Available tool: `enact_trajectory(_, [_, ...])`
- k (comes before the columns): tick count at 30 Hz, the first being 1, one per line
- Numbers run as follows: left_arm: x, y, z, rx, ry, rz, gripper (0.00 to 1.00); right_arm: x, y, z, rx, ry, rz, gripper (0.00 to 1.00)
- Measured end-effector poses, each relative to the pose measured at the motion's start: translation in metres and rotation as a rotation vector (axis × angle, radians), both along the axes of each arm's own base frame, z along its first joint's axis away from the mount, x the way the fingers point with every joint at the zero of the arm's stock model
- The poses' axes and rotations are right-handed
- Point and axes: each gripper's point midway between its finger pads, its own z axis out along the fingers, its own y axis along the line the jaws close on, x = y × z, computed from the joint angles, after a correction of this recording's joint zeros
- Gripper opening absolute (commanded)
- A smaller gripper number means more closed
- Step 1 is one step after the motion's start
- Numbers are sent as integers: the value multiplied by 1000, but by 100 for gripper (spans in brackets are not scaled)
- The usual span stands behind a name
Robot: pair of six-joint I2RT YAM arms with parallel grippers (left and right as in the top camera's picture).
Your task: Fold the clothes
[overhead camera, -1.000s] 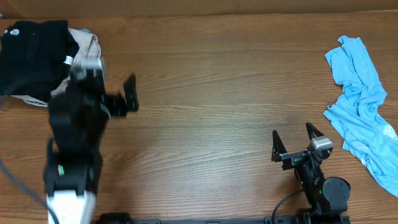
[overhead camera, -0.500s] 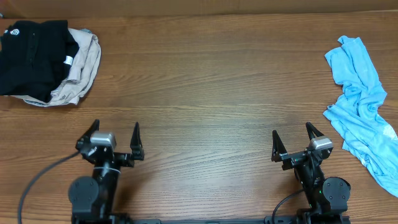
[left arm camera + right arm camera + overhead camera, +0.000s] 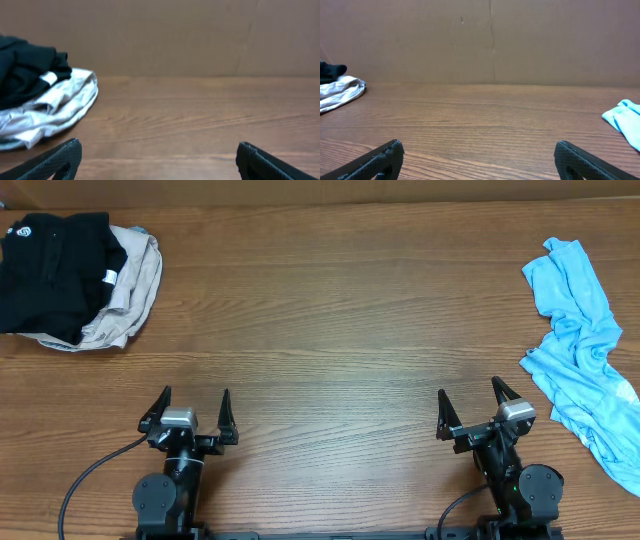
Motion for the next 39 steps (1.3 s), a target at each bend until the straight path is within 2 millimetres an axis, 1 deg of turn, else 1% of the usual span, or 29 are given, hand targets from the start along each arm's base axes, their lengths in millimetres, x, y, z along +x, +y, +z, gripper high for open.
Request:
enact_trajectory(2, [0,1,-8,-1,32,6,100,0,0,0,0,0,0,100])
enact_trajectory(3, [0,2,-9,0,34,10,100,0,0,0,0,0,0,100])
enact_trajectory(39, [0,3,-9,1,34,19,100,0,0,0,0,0,-1,100])
